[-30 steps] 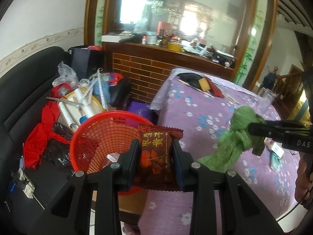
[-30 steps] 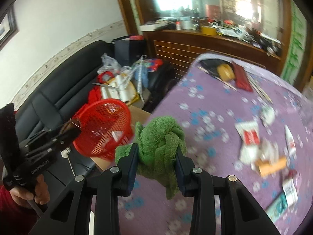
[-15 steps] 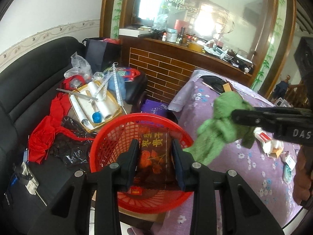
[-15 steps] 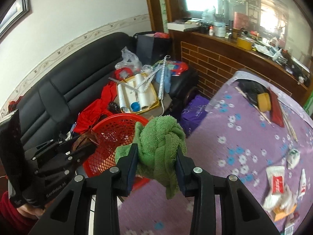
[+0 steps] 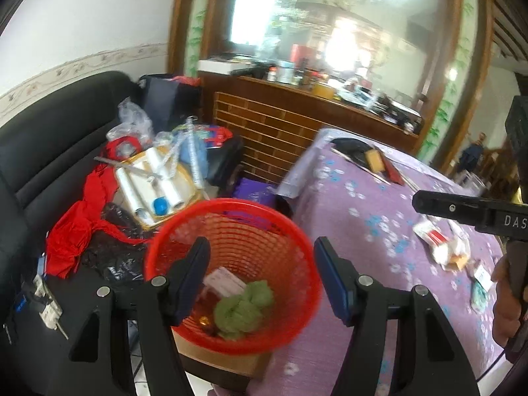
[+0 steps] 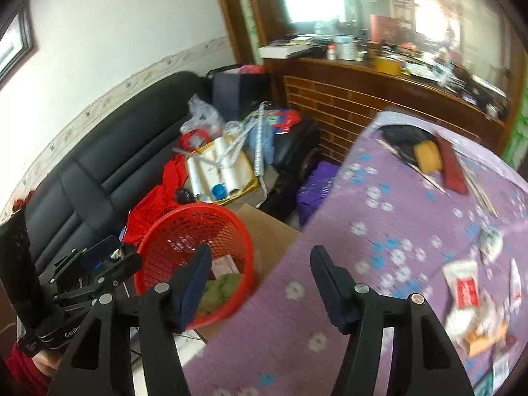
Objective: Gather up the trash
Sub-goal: 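Release the candy wrapper into the red basket while the right tool drops the towel, then move both open tools back over the table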
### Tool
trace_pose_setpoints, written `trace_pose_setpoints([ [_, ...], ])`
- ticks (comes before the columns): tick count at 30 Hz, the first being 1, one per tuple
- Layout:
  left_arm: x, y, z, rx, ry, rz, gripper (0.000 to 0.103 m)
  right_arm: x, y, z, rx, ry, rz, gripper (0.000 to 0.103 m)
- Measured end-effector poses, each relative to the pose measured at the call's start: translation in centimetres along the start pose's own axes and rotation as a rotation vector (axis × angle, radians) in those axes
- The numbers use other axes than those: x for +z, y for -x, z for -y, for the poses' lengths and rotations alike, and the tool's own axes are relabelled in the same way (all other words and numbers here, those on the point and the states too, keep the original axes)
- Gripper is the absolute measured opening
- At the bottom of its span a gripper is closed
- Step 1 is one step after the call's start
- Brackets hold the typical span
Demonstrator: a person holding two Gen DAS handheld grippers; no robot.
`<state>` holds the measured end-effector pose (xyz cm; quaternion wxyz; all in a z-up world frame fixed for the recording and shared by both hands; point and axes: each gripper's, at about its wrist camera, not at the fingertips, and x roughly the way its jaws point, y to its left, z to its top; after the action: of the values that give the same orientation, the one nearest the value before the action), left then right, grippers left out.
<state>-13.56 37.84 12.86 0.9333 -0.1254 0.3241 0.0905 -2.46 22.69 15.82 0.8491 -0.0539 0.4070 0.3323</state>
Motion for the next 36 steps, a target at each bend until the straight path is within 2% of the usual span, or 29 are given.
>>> trace_pose_setpoints([
  [9,-2.5,-1.0,10.5,-0.182,-0.147,-0.081,0.064,-8.4,5.9,10.8,-0.117,-0.256,-0.031,0.067],
  [17,-4.9,-1.7,21.0,-0.363,-0.29,-0.167,0.065,-17.0,13.0,22.3,-0.293,-0.524,-0.043,0.067],
  [21,-6.2,-1.7,26.6,-0.433,-0.36,-0.197,0.066,-20.4,16.8,26.5,-0.363,-0.615,-0.027,0.067],
  [30,-9.4,-3.5,37.0,-0.524,-0.459,-0.284,0.073,-24.9,23.0,32.4,-0.438,-0.68,-0.005,0.067],
  [36,-11.6,-5.9,43.2,-0.509,-0.56,-0.313,0.073,-25.8,25.1,34.9,-0.456,-0.688,0.006,0.067],
])
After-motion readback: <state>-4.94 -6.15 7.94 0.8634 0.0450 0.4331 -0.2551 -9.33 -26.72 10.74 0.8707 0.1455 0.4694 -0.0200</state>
